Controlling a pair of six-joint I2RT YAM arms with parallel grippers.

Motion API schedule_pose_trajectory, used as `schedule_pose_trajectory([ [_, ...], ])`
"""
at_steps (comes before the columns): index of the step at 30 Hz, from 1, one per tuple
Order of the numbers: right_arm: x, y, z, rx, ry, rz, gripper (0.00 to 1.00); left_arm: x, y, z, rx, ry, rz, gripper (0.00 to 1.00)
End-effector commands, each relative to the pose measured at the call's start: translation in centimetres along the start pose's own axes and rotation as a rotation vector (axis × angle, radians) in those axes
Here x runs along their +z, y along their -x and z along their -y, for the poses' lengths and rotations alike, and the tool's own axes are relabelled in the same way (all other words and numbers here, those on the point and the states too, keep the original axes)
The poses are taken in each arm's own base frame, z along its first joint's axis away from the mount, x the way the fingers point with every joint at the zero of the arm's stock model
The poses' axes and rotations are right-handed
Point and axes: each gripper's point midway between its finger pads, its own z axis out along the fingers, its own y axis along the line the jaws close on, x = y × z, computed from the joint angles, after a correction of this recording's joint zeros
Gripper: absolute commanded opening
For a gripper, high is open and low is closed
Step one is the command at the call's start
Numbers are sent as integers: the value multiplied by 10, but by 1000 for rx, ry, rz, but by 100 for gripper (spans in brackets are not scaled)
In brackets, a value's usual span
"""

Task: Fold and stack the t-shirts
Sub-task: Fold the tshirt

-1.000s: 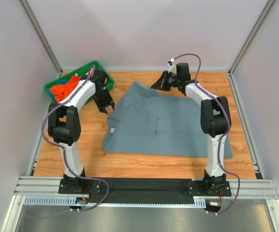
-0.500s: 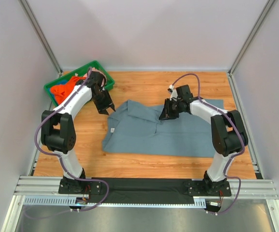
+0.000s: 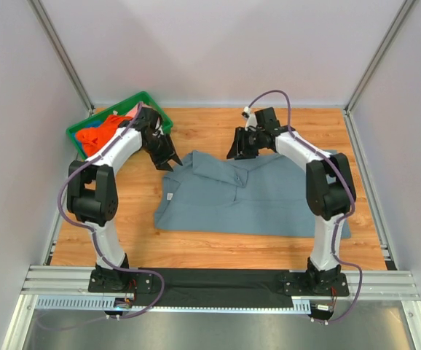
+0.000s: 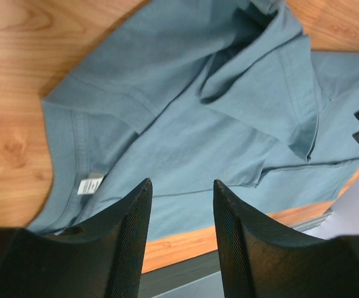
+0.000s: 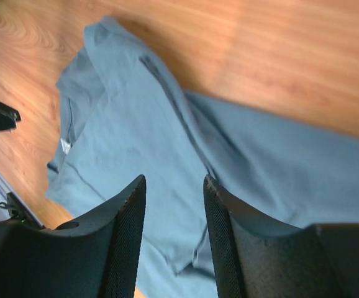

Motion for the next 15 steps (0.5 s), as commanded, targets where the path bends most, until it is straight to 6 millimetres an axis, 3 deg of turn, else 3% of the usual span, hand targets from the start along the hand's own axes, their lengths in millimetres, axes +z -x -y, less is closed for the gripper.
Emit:
schedule_pose_trajectory([
  [1, 19, 14, -11, -72, 30, -33, 44, 8, 14, 17, 23, -57, -2, 51],
  [3, 35, 10, -4, -60, 37, -73, 45, 13, 20, 20, 27, -58, -11, 51],
  [4, 36, 19, -10, -77, 50, -61, 45, 14, 20, 20, 25, -55, -20, 51],
  [7, 50, 11, -4, -100, 48, -114, 46, 15, 25, 22, 23, -46, -17, 51],
  [15, 61, -7, -6, -138, 36, -159, 43, 18, 19, 17, -6, -36, -30, 50],
])
